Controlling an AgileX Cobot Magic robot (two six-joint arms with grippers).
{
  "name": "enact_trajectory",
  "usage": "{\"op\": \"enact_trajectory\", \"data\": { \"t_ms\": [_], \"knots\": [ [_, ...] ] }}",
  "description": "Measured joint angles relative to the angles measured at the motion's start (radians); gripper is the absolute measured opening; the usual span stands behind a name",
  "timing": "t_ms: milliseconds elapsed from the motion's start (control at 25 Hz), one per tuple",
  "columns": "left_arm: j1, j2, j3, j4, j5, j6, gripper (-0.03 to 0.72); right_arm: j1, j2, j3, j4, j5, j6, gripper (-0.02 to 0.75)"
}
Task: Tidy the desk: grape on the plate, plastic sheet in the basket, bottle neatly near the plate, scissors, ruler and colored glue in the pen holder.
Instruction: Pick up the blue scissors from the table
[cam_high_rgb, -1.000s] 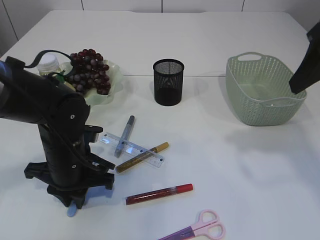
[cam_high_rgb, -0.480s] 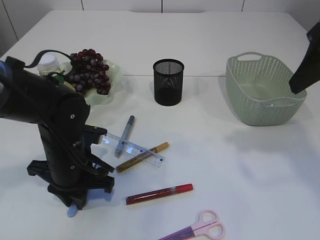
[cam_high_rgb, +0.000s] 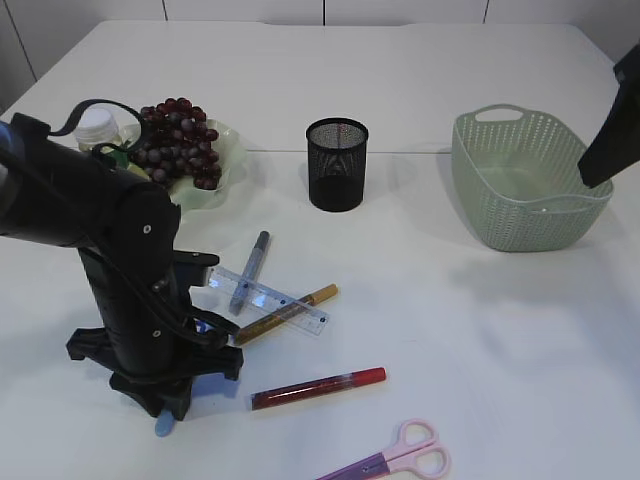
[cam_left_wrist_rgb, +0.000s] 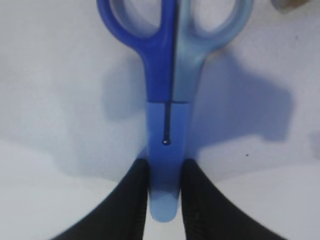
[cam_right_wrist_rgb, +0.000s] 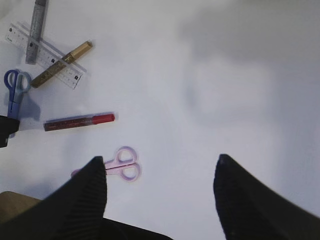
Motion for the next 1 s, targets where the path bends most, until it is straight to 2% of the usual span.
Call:
{"op": "enact_trajectory", "data": {
  "t_ms": [360,600,1000],
  "knots": [
    [0.000,0.000,0.005,-0.037,-0.021,0.002,0.210,0.000,0.000,0.000,0.000,0.000,0.000,0.524],
    [0.000,-0.018,0.056,-0.060,-0.081,0.002,0.216,0.000,0.000,0.000,0.000,0.000,0.000,0.524],
    [0.000,-0.020,0.062,-0.066,-0.090,0.002,0.216,0.000,0.000,0.000,0.000,0.000,0.000,0.524]
  ]
}}
